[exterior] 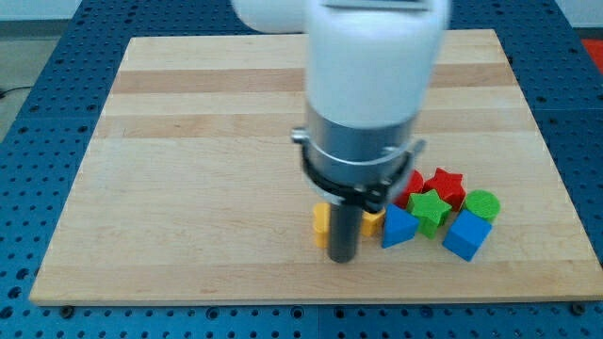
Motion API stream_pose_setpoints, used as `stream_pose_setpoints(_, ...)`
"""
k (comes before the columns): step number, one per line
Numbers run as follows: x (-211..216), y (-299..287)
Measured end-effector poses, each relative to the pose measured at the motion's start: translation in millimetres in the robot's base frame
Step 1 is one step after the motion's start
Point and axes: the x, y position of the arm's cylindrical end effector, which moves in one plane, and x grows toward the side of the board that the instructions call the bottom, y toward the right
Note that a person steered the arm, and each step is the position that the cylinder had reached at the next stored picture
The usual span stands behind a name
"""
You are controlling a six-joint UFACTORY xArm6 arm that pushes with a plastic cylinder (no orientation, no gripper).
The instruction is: Point your arm to the bottom of the blue triangle
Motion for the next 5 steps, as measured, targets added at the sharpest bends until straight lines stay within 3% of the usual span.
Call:
stream_pose_setpoints(1,-31,-30)
stream_pose_setpoints(3,-52,-99)
stream_pose_setpoints(5,-71,-99)
